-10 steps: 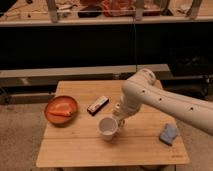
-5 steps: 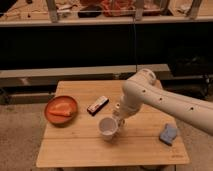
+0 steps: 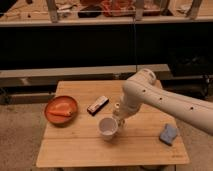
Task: Knock the bottle over
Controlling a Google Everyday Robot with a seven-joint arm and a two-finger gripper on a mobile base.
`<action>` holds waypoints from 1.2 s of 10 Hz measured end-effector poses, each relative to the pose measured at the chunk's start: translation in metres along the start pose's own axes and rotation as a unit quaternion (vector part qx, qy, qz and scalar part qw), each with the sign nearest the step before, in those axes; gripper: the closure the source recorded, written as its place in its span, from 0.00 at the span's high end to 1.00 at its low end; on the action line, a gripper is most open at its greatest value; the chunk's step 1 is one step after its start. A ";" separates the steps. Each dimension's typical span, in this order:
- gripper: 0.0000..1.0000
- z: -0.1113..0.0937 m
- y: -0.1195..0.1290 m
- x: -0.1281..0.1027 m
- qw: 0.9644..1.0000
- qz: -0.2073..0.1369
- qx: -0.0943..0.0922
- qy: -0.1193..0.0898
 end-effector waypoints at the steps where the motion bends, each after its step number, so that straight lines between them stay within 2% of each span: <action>1: 0.00 0.000 0.000 0.000 1.000 -0.003 0.000 -0.001; 12: 0.00 0.001 -0.003 -0.004 0.999 -0.030 0.000 -0.011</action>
